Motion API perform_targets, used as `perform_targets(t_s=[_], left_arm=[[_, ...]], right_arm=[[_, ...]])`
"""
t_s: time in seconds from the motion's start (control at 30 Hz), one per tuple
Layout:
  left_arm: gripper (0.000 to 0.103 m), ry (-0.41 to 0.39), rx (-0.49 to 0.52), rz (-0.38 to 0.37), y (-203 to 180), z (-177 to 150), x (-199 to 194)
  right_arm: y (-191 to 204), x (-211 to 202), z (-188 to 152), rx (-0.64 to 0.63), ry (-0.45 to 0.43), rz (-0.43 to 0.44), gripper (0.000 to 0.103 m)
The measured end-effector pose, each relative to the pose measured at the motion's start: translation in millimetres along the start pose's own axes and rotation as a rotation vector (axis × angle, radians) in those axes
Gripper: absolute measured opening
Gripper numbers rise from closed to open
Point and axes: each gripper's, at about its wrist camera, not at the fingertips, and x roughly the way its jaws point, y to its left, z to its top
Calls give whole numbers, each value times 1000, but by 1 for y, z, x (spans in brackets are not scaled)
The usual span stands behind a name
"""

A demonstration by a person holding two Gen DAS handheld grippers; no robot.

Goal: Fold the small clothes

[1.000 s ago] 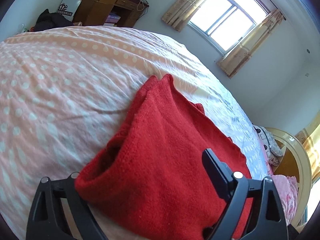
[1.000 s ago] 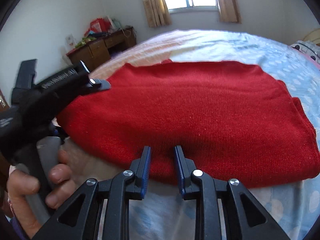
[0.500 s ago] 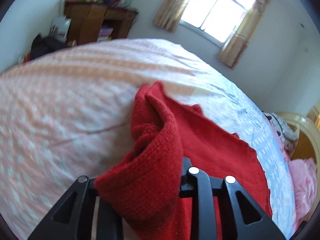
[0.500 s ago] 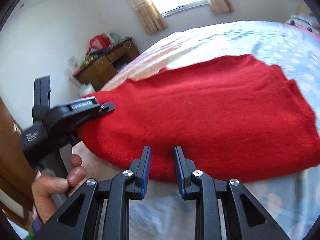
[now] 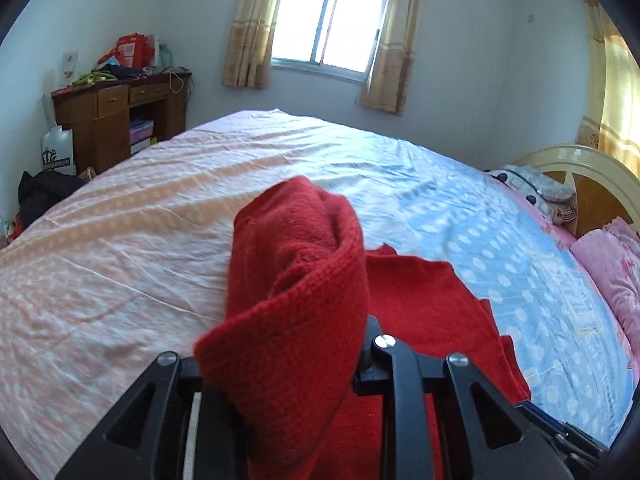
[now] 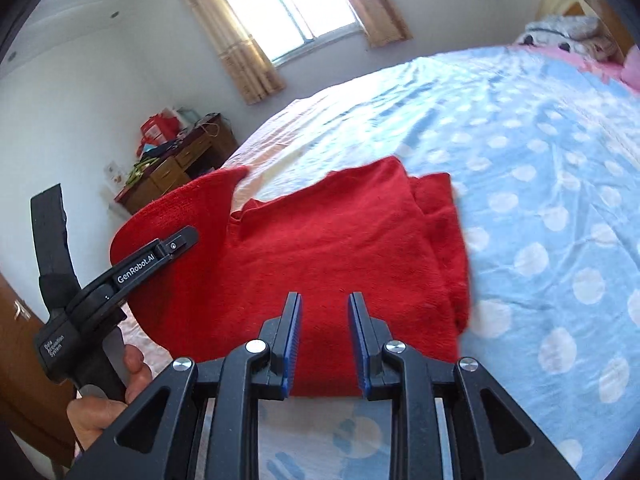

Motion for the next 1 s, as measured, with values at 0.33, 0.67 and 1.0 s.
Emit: perform_targets(t_s=[0.33, 0.67, 1.0], left_arm=[[27, 63, -9, 10, 2, -16, 18], [27, 69, -10, -4, 3, -26, 25], [27, 69, -43, -43, 9, -26, 27]], right_arm=[[13, 13, 2, -39, 34, 23, 25], [26, 38, 28, -76, 80, 73, 40], [58, 102, 63, -64, 213, 215, 51]])
